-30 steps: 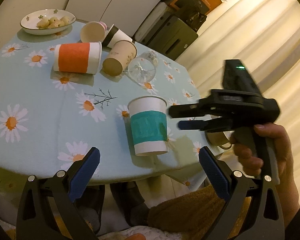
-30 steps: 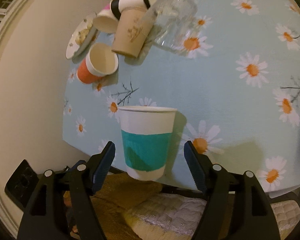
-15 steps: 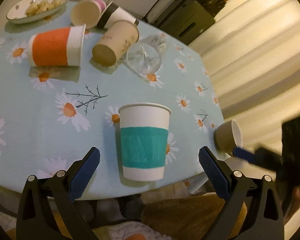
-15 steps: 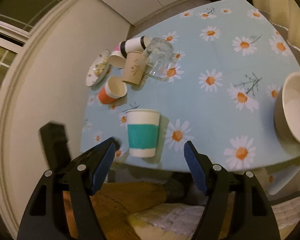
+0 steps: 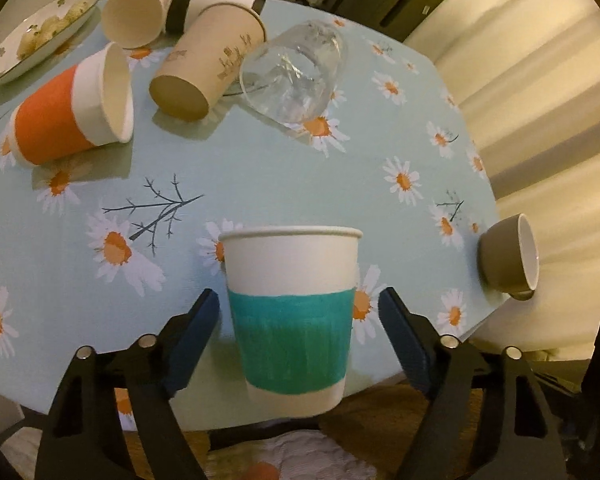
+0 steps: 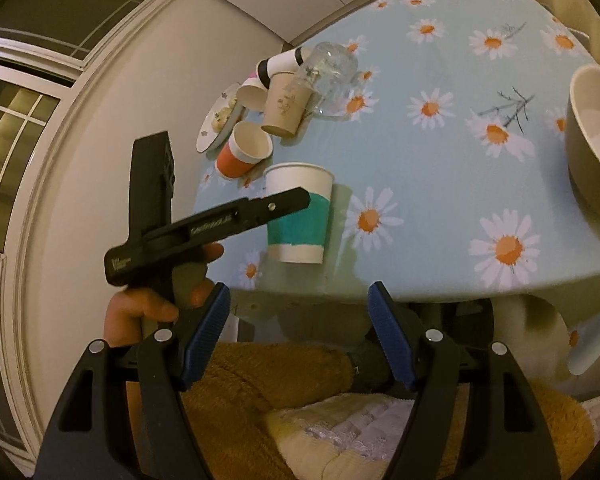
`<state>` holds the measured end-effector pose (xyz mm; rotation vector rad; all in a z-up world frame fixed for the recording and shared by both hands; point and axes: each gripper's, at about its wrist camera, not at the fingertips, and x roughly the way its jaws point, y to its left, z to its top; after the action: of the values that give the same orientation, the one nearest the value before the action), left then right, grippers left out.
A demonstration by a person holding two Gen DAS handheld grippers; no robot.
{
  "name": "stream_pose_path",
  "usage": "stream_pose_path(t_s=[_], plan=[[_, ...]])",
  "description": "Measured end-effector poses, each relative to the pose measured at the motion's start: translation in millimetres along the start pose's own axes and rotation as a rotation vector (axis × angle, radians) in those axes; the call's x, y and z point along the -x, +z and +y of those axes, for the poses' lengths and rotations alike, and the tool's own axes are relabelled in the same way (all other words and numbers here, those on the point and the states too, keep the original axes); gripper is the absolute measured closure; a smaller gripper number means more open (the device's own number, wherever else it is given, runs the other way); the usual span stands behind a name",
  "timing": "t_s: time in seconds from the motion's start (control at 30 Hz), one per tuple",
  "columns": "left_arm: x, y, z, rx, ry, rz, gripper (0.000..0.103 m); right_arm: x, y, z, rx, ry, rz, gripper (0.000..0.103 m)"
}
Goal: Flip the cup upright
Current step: 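Grasp the upright teal-banded cup with the left tool while the right tool releases it, then carry the teal-banded cup with the left tool and lower it upright onto the table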
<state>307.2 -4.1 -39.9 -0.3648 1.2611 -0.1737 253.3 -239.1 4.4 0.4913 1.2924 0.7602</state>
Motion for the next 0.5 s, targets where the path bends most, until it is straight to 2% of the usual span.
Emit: stream_pose_path(t_s=[0.1,0.27,0.5], plan=[[-3.7,-0.2,-2.5,-0.016,0.034,0.005,0.040,1.0,-2.2,-6.2,-0.012,0.004,-0.001,0.032],[-1.2,-1.5,-0.3,-0.016,0.051,-0.007,0.040,2.0,-1.9,-10.3,-0.023,0.015,-0.004,0.032],[13.4,-4.5,-0.9,-0.024,0.038,-0.038,0.040,4.0,-1.0,-5.4,-0.007,0.021,-0.007,0.032]])
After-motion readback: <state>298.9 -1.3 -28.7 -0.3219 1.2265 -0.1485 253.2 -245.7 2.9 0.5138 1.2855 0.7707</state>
